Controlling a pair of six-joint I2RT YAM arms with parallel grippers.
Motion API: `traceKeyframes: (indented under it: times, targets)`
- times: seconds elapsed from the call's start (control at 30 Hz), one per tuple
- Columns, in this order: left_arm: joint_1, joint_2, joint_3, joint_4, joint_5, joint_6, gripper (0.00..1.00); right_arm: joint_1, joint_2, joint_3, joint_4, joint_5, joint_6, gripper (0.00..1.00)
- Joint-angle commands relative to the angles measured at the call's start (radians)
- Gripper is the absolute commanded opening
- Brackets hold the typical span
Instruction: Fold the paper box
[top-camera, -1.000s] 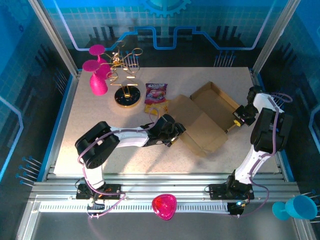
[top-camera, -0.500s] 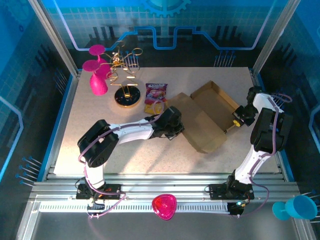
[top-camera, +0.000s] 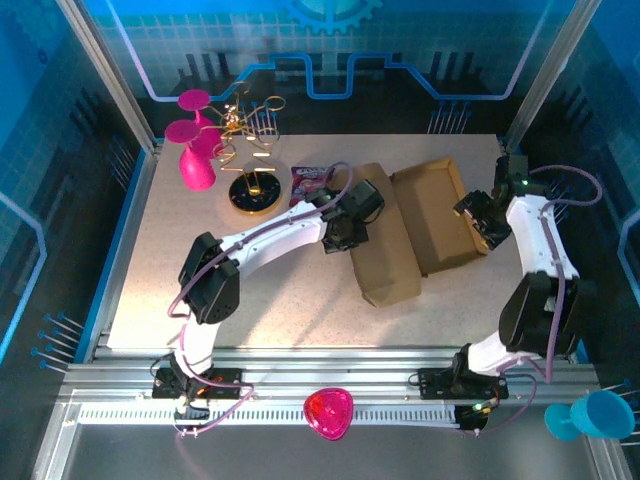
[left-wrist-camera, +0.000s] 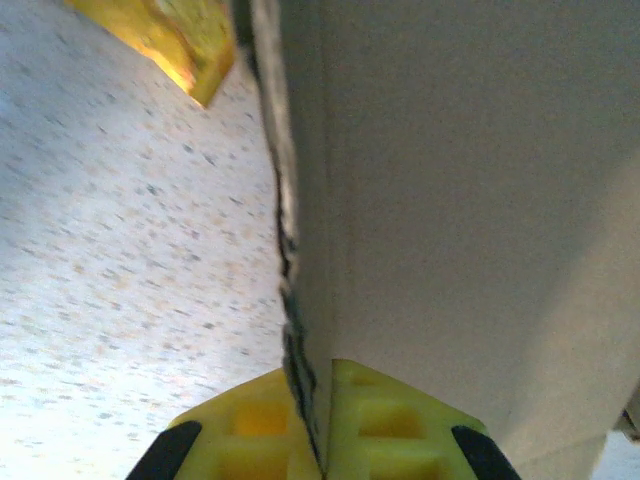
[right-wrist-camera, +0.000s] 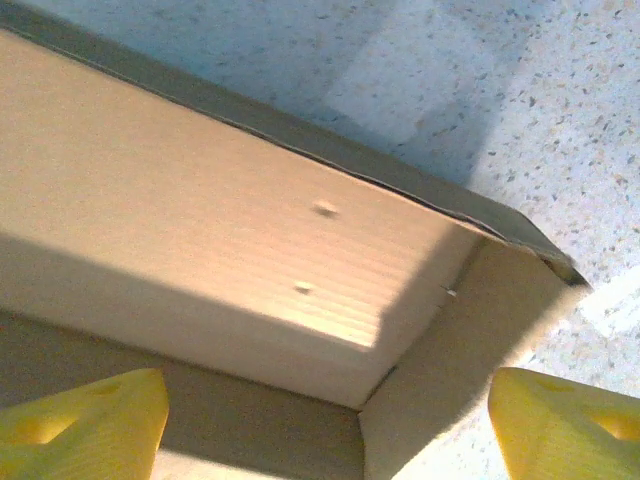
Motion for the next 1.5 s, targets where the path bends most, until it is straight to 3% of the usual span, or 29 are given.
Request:
traceKeyframes:
  times: [0.0,0.13,0.3,0.57,0.7,0.8,1.0,1.47]
  targets:
    - [0.007,0.035,0.112,-0.222,-0.123,0.189,0.0,0.035,-0.058,0.011,-0.066,0.043,0.055,0.84]
    - [0.026,0.058,0.215,-0.303,-0.194,0.315,0.0,0.077,-0.129,0.01,-0.022,0.118,0.022,0.83]
    - [0.046,0.113,0.373,-0.423,-0.295,0.506,0.0,0.127,-0.202,-0.033,0.186,0.089,-0.155,0.78]
    - [0.036,0.132,0.512,-0.424,-0.457,0.858,0.0,0.173,-0.282,-0.182,0.708,-0.264,-0.559,0.73]
    - [0.027,0.07,0.457,-0.336,-0.397,1.084,0.0,0.178,-0.279,-0.234,0.887,-0.415,-0.724,0.72]
    - [0.014,0.013,0.404,-0.293,-0.417,1.197,0.0,0.202,-0.28,-0.266,0.967,-0.466,-0.849,0.74]
    - [0.009,-0.039,0.37,-0.255,-0.448,1.287,0.0,0.273,-0.216,-0.213,0.883,-0.493,-1.053,0.79]
    - [-0.004,-0.12,0.262,-0.144,-0.445,1.43,0.0,0.318,-0.057,-0.105,0.852,-0.369,-1.17,0.8]
